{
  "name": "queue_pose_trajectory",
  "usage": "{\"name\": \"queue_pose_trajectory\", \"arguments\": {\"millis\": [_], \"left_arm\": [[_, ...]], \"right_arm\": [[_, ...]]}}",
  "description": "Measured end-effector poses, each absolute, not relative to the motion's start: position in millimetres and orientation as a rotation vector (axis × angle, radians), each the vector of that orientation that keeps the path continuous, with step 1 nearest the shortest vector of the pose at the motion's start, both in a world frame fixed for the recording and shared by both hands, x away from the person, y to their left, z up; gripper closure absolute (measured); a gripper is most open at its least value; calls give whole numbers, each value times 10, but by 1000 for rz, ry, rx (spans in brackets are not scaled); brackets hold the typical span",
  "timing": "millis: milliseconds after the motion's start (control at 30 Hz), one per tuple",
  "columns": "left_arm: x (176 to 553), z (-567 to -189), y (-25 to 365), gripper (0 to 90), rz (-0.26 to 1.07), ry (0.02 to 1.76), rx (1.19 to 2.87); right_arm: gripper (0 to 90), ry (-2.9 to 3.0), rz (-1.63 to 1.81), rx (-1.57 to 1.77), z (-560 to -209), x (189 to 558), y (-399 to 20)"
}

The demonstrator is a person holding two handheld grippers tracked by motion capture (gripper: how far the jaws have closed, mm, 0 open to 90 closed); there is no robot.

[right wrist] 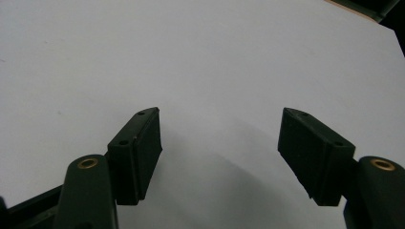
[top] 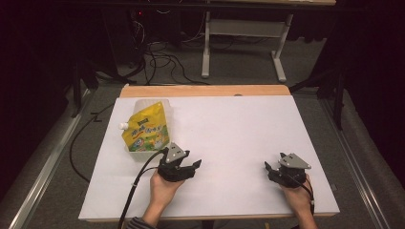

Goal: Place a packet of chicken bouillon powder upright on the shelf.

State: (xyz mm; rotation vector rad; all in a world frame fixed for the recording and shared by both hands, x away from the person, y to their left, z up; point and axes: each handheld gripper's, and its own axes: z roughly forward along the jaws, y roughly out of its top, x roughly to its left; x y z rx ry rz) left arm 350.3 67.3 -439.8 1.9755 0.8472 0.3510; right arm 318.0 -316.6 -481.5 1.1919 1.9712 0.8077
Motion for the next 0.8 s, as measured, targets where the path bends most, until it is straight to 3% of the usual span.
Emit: {"name": "queue_pose_trajectory", "arguments": {"millis": [800], "left_arm": [[3684,-4827,445,435,444,919,2006]], "right_arm": [[319,1970,815,1193,-4812,3177,-3175]]}}
